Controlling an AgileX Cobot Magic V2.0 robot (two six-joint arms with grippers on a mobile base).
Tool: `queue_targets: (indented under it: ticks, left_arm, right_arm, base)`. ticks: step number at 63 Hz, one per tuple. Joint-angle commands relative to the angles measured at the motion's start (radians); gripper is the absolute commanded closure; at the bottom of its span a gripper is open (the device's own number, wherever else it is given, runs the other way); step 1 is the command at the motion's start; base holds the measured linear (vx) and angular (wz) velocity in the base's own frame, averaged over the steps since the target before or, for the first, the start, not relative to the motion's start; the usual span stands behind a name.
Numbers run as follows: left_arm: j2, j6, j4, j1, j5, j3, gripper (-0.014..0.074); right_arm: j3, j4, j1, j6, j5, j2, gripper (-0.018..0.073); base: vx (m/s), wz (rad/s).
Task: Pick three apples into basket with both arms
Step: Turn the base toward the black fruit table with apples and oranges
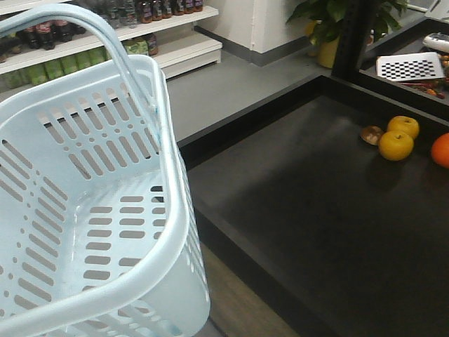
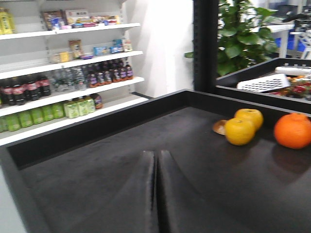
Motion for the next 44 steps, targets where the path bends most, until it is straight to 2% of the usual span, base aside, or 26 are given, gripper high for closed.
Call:
queue_targets:
  ticks: [1,44]
  left_arm:
    - [-0.015,-0.023,0.032,-0.003,-0.067,-0.030,0.0603]
    - [-0.015,-0.023,0.032,-0.003,-0.067,-0.030,0.0603]
  right_arm:
    - [0.013,-0.003,-0.004,-0.010,-0.070,-0.003,0.0568]
    - [0.013,-0.003,-0.004,-0.010,-0.070,-0.003,0.0568]
  base:
    - [0.05,-0.38]
    - [0.05,-0.36]
